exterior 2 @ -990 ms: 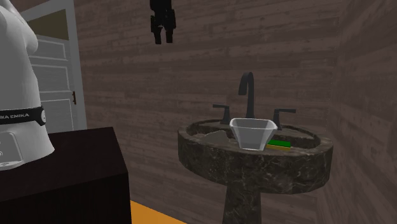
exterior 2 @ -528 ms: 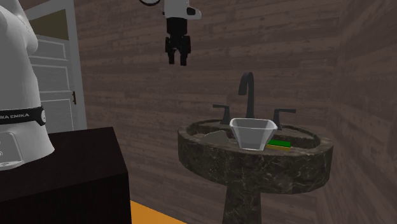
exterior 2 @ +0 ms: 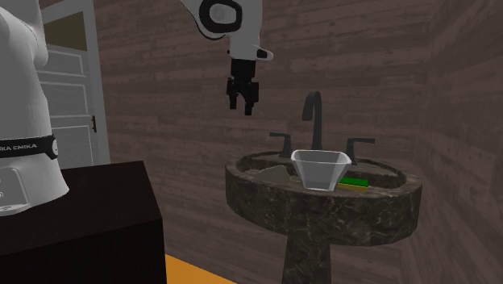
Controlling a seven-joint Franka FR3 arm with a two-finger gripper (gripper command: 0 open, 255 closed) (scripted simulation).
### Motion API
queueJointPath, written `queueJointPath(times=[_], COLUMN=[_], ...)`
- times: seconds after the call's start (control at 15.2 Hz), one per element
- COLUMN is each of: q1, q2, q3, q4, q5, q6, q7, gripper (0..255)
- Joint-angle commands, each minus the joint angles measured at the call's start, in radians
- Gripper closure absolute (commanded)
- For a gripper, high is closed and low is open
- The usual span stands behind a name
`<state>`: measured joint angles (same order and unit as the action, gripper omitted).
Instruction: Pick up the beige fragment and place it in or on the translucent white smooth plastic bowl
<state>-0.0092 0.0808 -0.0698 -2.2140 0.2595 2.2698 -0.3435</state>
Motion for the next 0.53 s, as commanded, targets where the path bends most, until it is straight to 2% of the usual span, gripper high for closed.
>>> queueJointPath(times=[0.0, 0.46], q1=[-0.005, -0.029], q2=[0.083, 0.356], q3=[0.0, 0.019], q4=[0.046, 0.218], q5=[0.024, 0.093], q6=[0.022, 0.071], q7=[-0.021, -0.072], gripper=[0, 0])
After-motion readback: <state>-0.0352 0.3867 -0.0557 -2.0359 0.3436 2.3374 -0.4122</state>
